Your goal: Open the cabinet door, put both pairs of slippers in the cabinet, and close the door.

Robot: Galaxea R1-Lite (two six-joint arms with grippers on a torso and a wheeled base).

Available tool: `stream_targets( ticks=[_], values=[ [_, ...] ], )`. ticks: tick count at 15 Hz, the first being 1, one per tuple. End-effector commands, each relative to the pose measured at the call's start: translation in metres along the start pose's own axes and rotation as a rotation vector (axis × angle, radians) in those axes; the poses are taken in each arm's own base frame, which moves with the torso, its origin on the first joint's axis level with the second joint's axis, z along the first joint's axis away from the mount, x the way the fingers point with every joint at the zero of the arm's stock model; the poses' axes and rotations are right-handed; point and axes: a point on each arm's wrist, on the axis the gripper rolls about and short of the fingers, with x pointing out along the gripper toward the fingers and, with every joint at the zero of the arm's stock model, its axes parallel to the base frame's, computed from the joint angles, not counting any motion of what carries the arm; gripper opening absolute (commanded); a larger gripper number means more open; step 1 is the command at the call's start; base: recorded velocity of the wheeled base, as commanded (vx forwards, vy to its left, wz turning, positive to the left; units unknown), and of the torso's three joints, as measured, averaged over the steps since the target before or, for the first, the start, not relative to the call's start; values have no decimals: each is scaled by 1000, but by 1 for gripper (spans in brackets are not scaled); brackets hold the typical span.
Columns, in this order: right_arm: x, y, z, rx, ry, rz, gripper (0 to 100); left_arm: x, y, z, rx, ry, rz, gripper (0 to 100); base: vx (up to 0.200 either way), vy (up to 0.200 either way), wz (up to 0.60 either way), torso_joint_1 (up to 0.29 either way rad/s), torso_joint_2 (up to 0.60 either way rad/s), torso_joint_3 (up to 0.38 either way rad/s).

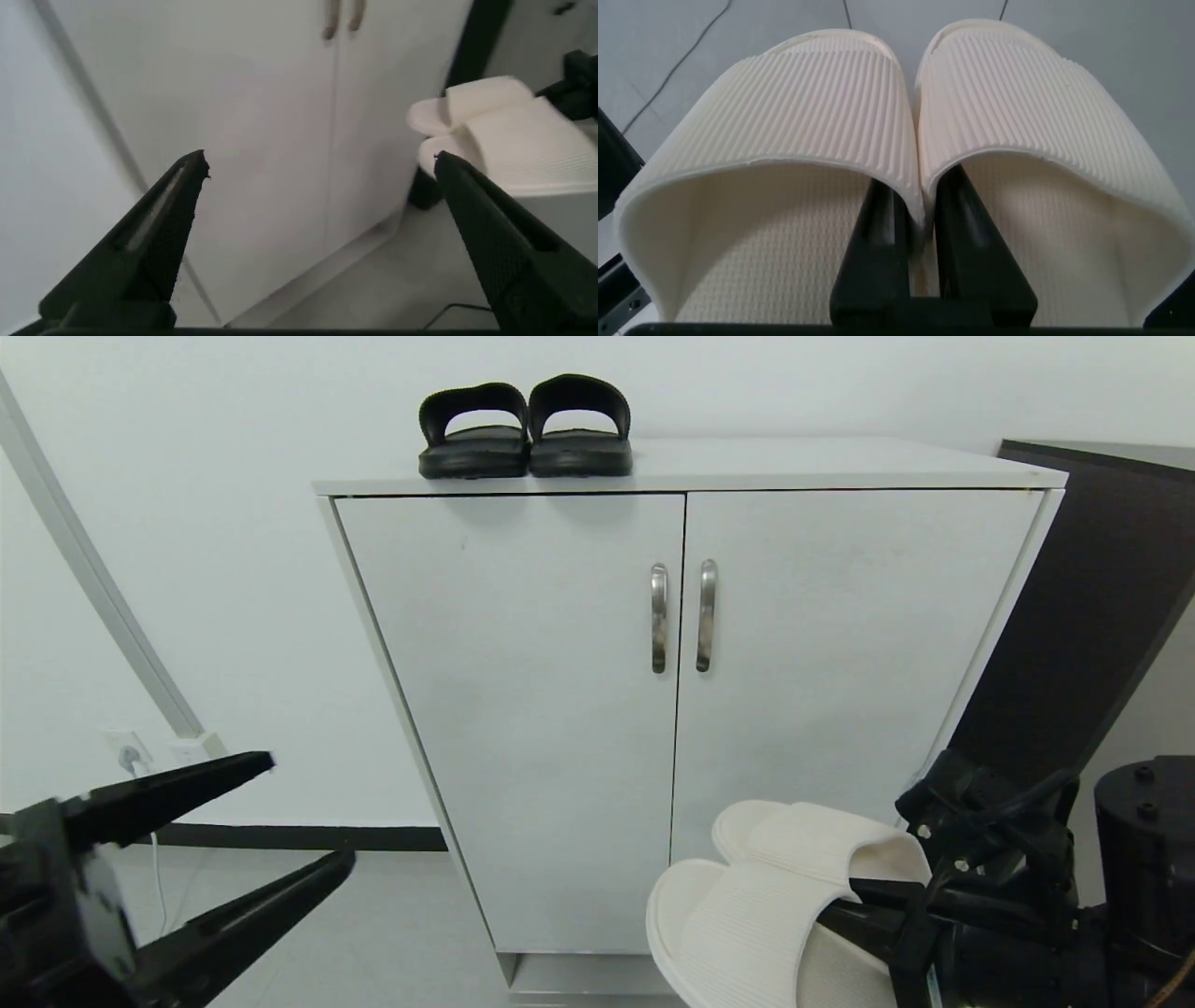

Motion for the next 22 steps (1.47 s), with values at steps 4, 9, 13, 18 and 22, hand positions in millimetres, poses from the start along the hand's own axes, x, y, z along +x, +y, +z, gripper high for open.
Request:
stream_targets(
  ticks=[4, 9, 13, 18, 22],
  values=[
    [3, 0, -3, -1, 17, 0, 0, 113, -17, 20, -30, 40, -220, 100, 0, 0, 0, 0, 0, 0],
    [4, 0, -4, -1, 23, -1, 0, 161, -48, 52, -94, -48, -359, 100, 0, 0, 0, 0, 0, 0],
    [5, 0, -5, -2, 29, -1, 0, 195, -54, 66, -162, -66, -437, 100, 0, 0, 0, 0, 0, 0],
    [6, 0, -6, -2, 32, -3, 0, 217, -54, 77, -301, -60, -534, 100, 0, 0, 0, 0, 0, 0],
    [6, 0, -7, -1, 20, -2, 0, 233, -46, 80, -320, -62, -510, 100, 0, 0, 0, 0, 0, 0]
  ],
)
